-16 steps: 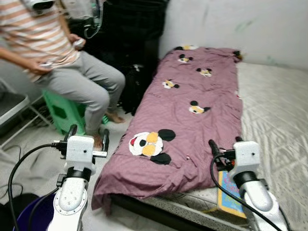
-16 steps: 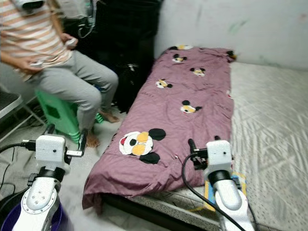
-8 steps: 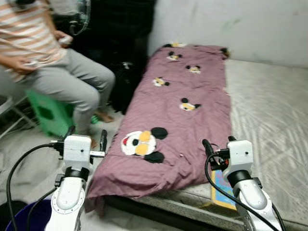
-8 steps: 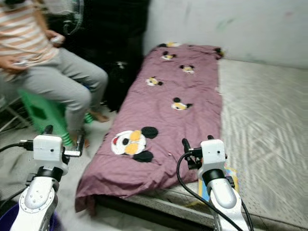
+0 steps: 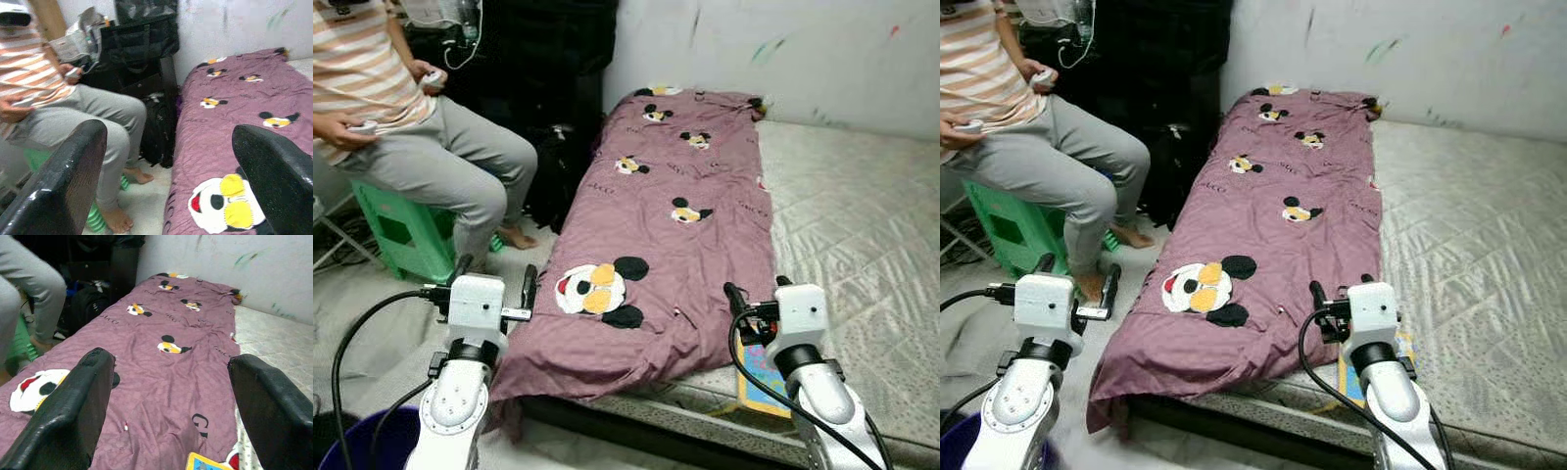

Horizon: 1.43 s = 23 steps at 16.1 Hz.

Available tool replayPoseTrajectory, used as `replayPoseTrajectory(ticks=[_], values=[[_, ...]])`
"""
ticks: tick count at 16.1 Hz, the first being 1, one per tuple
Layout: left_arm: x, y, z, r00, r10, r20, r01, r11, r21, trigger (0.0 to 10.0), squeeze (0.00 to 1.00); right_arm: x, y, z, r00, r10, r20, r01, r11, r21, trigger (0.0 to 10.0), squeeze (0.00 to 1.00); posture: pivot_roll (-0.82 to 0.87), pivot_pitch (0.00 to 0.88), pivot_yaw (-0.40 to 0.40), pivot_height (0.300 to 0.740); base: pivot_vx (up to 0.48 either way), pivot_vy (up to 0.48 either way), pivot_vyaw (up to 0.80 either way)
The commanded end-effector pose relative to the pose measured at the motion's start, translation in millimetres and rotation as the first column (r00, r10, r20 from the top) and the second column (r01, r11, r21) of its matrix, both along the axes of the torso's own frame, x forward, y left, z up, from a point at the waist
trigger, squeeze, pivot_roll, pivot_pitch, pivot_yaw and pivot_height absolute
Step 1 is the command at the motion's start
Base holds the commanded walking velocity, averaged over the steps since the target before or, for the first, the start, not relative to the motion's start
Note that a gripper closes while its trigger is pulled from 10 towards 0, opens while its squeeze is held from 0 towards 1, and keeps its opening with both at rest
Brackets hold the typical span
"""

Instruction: Clean up the room

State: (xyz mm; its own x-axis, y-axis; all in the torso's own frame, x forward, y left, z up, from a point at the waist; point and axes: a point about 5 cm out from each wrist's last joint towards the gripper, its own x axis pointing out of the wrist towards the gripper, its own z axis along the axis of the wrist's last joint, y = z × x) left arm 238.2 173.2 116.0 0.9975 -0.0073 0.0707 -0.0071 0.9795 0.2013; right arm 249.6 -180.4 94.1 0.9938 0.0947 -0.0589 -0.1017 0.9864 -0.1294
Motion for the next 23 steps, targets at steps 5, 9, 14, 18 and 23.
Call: replayPoseTrajectory(ticks=[5, 9, 14, 18, 23], values=[[1.0, -2.1, 1.5, 1.000, -0.031, 0.007, 0.031, 0.999, -0.013, 10.0, 0.00, 0.1, -2.5, 0.1, 1.000, -0.008, 0.002, 0.008, 1.000, 0.001, 10.0, 0.00, -0.12, 0.000, -0.001, 0.740, 0.345, 0.000, -0.44], [1.5, -1.8, 1.2, 1.000, -0.030, 0.008, 0.030, 1.000, -0.010, 10.0, 0.00, -0.1, -3.0, -0.1, 1.000, -0.011, 0.003, 0.011, 1.000, -0.003, 10.0, 0.00, -0.12, 0.000, -0.002, 0.740, 0.155, 0.000, 0.00], [2.1, -1.8, 1.5, 1.000, -0.029, 0.008, 0.029, 1.000, 0.005, 10.0, 0.00, 0.2, -2.9, -1.1, 1.000, -0.011, -0.002, 0.011, 1.000, 0.000, 10.0, 0.00, -0.12, 0.000, -0.002, 0.740, 0.000, 0.000, -0.24], [2.6, -2.7, 0.9, 1.000, -0.030, 0.006, 0.030, 1.000, 0.002, 10.0, 0.00, 0.4, -3.5, -1.3, 1.000, -0.011, 0.002, 0.011, 1.000, -0.002, 10.0, 0.00, -0.12, 0.000, -0.003, 0.740, 0.000, -0.271, -0.33], [2.5, -3.2, 0.4, 1.000, -0.028, 0.004, 0.028, 1.000, -0.007, 10.0, 0.00, 0.5, -3.8, -1.3, 1.000, -0.006, 0.001, 0.006, 1.000, -0.007, 10.0, 0.00, -0.12, 0.000, -0.007, 0.740, 0.000, -0.363, 0.00]])
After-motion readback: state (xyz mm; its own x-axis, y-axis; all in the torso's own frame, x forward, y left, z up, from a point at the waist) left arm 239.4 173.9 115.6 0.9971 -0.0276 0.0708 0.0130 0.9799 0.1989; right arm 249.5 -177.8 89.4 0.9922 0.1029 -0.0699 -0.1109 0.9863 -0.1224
